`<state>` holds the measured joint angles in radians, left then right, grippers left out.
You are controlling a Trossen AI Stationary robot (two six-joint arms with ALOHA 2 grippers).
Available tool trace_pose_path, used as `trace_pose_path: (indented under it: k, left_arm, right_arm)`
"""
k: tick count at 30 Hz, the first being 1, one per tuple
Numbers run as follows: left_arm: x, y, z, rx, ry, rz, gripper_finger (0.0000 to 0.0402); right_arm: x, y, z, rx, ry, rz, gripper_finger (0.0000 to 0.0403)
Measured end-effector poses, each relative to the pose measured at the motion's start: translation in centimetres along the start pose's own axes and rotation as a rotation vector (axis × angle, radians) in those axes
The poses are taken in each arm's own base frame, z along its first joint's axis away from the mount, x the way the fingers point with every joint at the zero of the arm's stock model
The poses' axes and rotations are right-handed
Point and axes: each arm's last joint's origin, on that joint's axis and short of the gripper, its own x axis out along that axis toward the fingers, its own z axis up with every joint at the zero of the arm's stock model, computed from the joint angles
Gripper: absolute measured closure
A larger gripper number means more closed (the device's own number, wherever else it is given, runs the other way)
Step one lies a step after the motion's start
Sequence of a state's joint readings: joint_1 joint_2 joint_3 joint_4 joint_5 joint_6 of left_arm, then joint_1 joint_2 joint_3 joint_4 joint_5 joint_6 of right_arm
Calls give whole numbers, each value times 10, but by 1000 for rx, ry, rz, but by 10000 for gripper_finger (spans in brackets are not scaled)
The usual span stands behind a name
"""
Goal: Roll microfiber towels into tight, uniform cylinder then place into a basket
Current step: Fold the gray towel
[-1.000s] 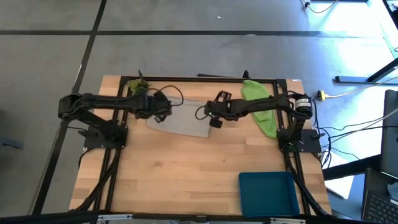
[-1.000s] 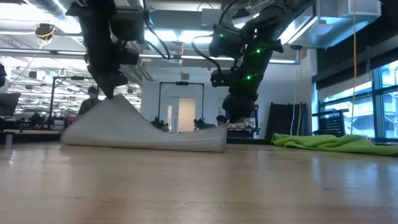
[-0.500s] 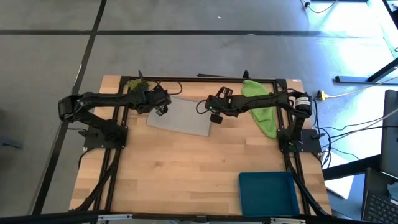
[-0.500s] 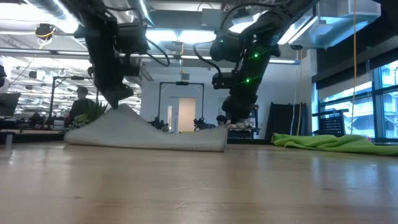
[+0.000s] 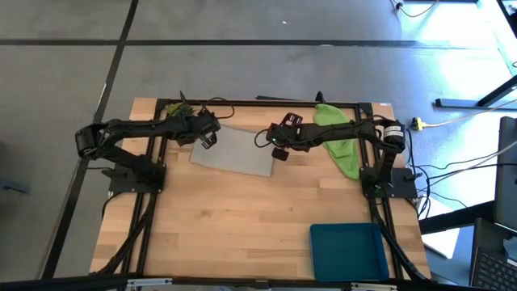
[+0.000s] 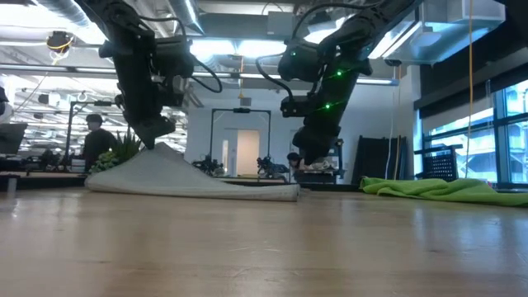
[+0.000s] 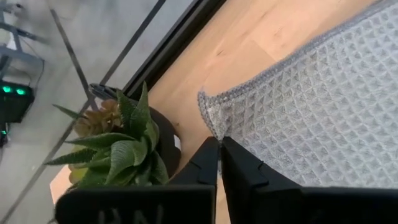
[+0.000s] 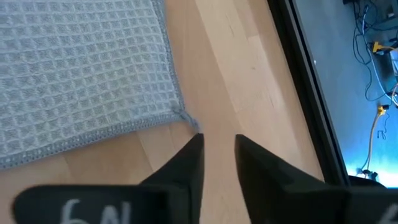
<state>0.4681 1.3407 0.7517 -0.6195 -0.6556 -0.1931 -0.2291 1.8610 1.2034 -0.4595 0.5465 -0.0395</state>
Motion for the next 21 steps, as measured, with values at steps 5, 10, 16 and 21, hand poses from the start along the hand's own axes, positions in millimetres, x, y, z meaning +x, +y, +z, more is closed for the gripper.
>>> trace_pose_path:
  k: [5, 10, 16, 21]
  left_arm:
    - [2, 2, 2, 1, -12, 2, 353]
    - [1, 1, 6, 60, -47, 9, 316]
    - [-2, -8, 4, 66, -14, -240, 311]
    - [-3, -30, -16, 140, 52, -556, 314]
  right_arm:
    - [0, 0, 2, 2, -16, -1, 257]
    - [0, 0, 4, 16, -39, 11, 210]
    - [-1, 8, 5, -1, -63, 271, 186]
    - [-4, 13, 10, -23, -123, 463, 185]
